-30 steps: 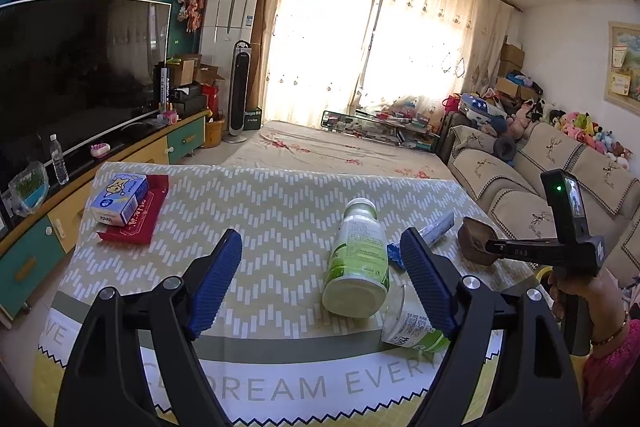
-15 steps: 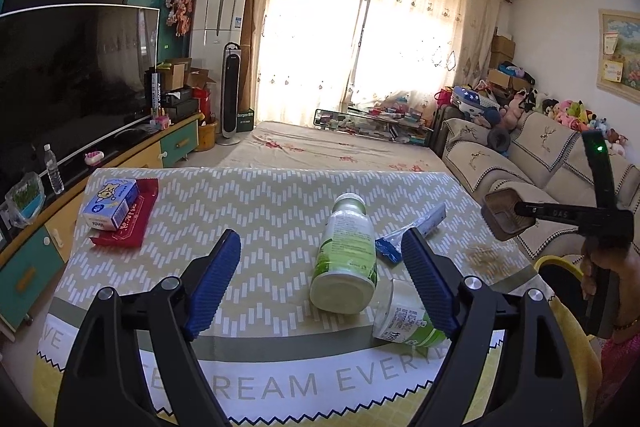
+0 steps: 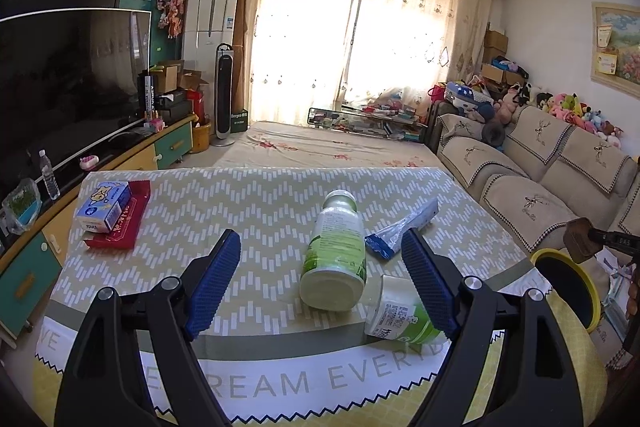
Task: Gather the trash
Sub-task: 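Carry the brown tray over the bin and open the right gripper, then grasp the clear jar with green lid with the left gripper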
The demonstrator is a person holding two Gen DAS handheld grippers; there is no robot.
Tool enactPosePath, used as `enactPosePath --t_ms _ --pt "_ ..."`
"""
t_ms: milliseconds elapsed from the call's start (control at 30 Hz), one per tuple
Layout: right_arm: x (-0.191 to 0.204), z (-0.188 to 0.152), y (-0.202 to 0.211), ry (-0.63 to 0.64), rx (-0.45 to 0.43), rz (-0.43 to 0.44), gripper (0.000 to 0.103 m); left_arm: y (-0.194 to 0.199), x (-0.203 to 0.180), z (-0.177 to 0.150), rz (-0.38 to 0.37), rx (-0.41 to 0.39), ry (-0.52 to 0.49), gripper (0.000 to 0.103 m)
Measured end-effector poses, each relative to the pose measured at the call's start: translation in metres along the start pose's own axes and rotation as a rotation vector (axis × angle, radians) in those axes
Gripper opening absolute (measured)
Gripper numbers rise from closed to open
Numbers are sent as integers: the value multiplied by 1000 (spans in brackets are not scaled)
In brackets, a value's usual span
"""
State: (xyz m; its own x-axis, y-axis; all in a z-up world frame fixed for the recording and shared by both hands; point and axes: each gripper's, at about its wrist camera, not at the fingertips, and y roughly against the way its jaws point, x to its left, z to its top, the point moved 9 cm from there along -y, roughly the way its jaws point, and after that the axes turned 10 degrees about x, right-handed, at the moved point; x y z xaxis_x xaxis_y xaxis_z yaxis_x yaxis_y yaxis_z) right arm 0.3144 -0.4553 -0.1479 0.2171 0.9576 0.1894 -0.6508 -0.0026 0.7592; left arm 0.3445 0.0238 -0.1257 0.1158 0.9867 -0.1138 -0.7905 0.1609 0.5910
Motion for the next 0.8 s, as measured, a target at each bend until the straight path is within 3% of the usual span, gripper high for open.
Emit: enactPosePath --t_ms 200,233,267,300,333,433,600,800 --pt "-46 -13 -16 -56 42 -93 6 -1 -2 -1 16 -1 -20 82" --pt "-51 -14 -18 -65 41 -109 15 -2 -2 -1 17 1 -20 82" --pt "-57 -17 -20 -68 47 -132 35 -3 -2 -1 17 2 -20 82" --pt "-62 -18 -22 -70 52 -160 44 -3 -2 -2 17 4 -19 82" --pt "-67 -19 -24 -76 49 -180 50 -2 -3 -2 17 6 -17 82" --pt "-67 -18 -21 -93 33 -188 50 -2 -2 -2 14 3 -15 87" --pt "-11 -2 -4 -12 -34 -70 57 -3 -9 -3 2 10 -38 87" --pt "106 16 -3 194 -87 82 61 -5 -25 -8 -60 36 -78 87"
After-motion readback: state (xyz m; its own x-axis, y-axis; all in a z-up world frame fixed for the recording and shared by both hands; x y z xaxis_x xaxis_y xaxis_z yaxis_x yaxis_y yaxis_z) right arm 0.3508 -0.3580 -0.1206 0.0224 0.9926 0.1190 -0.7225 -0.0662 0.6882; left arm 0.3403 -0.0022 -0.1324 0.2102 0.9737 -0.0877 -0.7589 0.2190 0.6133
